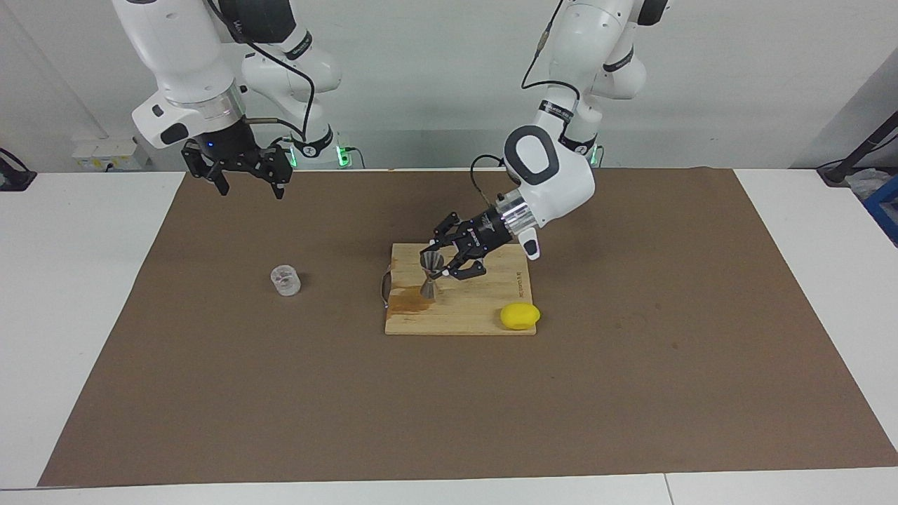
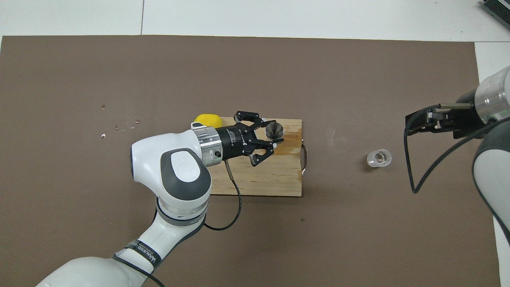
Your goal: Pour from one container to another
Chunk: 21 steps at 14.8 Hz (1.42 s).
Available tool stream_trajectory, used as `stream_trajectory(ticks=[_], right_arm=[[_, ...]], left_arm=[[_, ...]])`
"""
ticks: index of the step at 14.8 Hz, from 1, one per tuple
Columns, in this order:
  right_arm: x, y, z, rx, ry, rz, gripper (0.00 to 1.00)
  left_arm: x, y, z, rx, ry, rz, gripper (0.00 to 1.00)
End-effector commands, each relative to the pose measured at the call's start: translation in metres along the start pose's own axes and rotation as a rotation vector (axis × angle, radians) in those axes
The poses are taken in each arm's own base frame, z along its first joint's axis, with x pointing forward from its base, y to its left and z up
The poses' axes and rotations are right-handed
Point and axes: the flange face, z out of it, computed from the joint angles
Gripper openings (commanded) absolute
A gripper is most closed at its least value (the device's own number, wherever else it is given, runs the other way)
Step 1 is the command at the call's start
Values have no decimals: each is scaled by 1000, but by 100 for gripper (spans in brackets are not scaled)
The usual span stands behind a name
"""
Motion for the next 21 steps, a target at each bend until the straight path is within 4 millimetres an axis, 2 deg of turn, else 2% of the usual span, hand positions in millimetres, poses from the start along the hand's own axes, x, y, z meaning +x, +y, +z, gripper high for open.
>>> stream_trajectory(ticks=[1, 4, 7, 8, 10, 13, 17, 19, 20, 21], right_arm=[[-1, 2, 0, 0, -7, -26, 99], [0, 2, 0, 2, -5, 14, 99], [0, 3, 1, 9, -5, 116, 99], [1, 4, 7, 14, -8, 133, 99], [1, 15, 14, 40, -10, 197, 99], [5, 27, 16, 66, 1, 300, 97], [14, 28, 44, 80, -34, 449, 96], [19, 42, 63, 131, -77, 607, 96], [20, 50, 71, 165, -89, 705, 96], [20, 53, 78, 196, -101, 824, 96]], left_arm=[[12, 0, 8, -15, 17, -31, 0], [20, -6, 25, -31, 49, -30, 0], [19, -8, 28, -31, 46, -33, 0], [19, -9, 29, -30, 45, -33, 0], [17, -21, 37, -17, 52, -20, 0], [15, -20, 37, -28, 53, -21, 0], [23, -18, 41, -28, 65, -27, 0], [24, -18, 41, -27, 67, -28, 0], [24, -17, 41, -29, 66, -29, 12], [24, -18, 41, -27, 67, -28, 86]])
